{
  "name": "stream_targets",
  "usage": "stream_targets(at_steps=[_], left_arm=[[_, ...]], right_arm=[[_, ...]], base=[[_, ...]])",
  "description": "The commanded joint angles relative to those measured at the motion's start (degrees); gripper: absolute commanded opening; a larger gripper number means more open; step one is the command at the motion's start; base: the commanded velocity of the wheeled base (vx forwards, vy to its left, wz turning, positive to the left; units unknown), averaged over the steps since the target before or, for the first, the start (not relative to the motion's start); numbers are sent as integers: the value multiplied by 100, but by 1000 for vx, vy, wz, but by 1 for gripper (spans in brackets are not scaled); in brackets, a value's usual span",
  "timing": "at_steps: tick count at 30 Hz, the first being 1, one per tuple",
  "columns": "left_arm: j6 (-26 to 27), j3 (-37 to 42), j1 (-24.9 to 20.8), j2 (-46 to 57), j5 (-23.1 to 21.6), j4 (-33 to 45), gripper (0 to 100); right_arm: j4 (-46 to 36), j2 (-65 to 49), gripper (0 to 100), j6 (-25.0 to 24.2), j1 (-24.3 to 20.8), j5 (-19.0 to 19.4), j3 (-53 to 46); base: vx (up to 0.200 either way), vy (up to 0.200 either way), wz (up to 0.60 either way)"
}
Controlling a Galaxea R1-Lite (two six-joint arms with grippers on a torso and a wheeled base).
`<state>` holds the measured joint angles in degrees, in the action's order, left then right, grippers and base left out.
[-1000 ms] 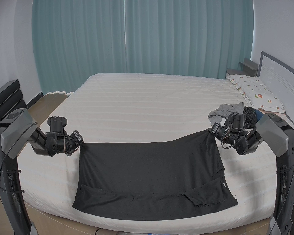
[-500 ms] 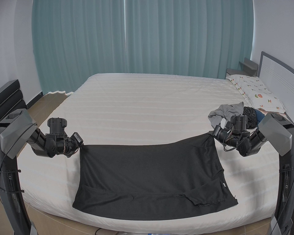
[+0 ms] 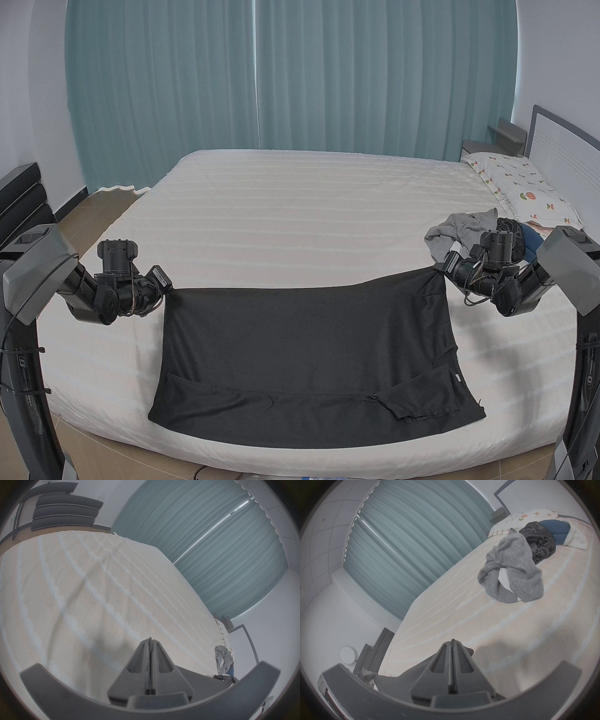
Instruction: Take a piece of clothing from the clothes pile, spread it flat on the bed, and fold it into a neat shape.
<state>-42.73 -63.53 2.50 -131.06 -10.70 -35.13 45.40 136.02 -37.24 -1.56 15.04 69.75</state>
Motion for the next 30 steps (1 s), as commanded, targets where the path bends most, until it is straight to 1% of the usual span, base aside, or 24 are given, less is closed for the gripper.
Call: stream_targets(at_steps=[1, 6, 12, 16, 21, 24, 25, 26, 30], left_arm=[[1, 24, 14, -69, -2, 15, 0], [80, 332, 5, 10, -28, -20, 0], [423, 780, 14, 344, -46, -20, 0], [792, 1079, 23, 503, -46, -29, 0], [1100, 1536, 23, 801, -63, -37, 0], [1408, 1861, 23, 968, -55, -37, 0], [1408, 1861, 23, 968, -55, -37, 0], [1592, 2028, 23, 1039, -63, -37, 0], [1952, 2415, -13, 1083, -63, -29, 0]], right_arm=[[-31, 12, 0, 6, -20, 7, -50], [-49, -155, 0, 15, 24, 139, -278], [-49, -586, 0, 24, 165, 482, -849], [13, -770, 0, 147, 218, 711, -1438], [22, -946, 0, 472, 314, 842, -1957], [22, -1104, 0, 771, 376, 1018, -2405], [22, -1104, 0, 771, 376, 1018, -2405], [13, -1157, 0, 991, 376, 1071, -2634], [22, -1113, 0, 1518, 376, 1071, -3003]], base=[[0, 0, 0], [0, 0, 0], [0, 0, 0], [0, 0, 0], [0, 0, 0], [0, 0, 0], [0, 0, 0], [0, 0, 0], [0, 0, 0]])
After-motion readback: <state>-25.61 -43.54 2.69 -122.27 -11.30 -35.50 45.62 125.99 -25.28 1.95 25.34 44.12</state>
